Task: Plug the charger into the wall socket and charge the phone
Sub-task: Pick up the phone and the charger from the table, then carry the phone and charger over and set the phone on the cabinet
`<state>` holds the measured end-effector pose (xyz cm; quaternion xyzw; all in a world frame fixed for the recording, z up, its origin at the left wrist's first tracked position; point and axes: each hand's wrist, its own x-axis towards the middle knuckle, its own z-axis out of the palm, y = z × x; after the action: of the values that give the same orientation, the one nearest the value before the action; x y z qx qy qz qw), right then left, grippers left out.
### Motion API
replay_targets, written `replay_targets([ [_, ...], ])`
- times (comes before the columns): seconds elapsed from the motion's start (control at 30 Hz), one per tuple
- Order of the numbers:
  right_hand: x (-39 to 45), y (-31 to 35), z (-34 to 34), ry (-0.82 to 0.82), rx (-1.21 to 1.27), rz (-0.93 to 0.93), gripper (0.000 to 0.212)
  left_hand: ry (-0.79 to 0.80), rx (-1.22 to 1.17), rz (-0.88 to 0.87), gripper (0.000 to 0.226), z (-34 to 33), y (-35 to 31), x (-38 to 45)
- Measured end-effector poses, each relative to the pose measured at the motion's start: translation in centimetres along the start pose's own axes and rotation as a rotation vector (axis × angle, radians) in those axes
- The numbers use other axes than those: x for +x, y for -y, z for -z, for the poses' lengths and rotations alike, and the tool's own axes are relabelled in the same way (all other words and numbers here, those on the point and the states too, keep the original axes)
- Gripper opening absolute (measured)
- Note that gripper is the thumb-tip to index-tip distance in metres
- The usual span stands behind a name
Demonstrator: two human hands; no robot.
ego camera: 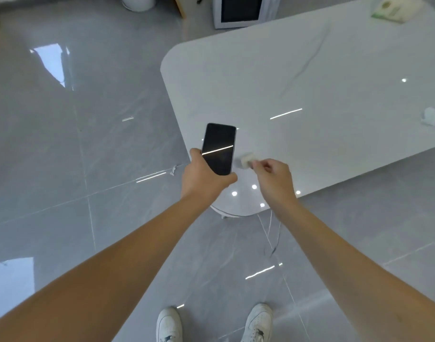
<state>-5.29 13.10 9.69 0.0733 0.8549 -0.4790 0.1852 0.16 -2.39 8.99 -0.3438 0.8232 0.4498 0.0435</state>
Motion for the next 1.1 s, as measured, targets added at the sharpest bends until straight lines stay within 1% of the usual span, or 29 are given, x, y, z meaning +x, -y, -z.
replay_targets([
  [0.17,-6.2,7.1,1.5,0.03,0.069,0.073,0.029,-0.065,-0.057,0.054,0.069,8.8,-3.3,-5.1],
  [0.33,-12.0,15.7,3.0,0.094,0.095,0.124,0.034,-0.081,-0.11,0.163,0.063,18.1,-6.6,-10.1],
  [0.47,-17.3,23.1,3.6,0.193,0.122,0.224,0.04,-0.14,-0.153,0.218,0.063,24.8,-8.8,-15.6],
  [0.53,-19.9,26.2,3.7,0.257,0.127,0.258,0.038,-0.201,-0.185,0.245,0.059,27.7,-9.5,-18.6],
  [0.63,-24.1,30.1,4.0,0.371,0.125,0.324,0.029,-0.321,-0.283,0.291,0.058,31.7,-10.2,-23.6],
  [0.7,-27.1,32.3,4.1,0.459,0.158,0.358,0.034,-0.409,-0.347,0.326,0.063,34.2,-10.4,-27.3],
  [0.77,-30.1,34.0,4.1,0.539,0.173,0.353,0.036,-0.502,-0.415,0.356,0.066,36.3,-10.2,-30.7],
  [0.9,-36.7,36.1,3.1,0.728,0.147,0.344,0.05,-0.667,-0.52,0.445,0.055,40.0,-8.8,-38.5],
  [0.97,-40.0,36.8,2.1,0.809,0.093,0.384,0.049,-0.735,-0.541,0.509,0.053,41.6,-7.7,-42.3],
  [1.1,-47.6,37.5,-1.1,0.961,-0.01,0.464,0.042,-0.867,-0.523,0.601,0.056,44.6,-4.7,-50.5],
])
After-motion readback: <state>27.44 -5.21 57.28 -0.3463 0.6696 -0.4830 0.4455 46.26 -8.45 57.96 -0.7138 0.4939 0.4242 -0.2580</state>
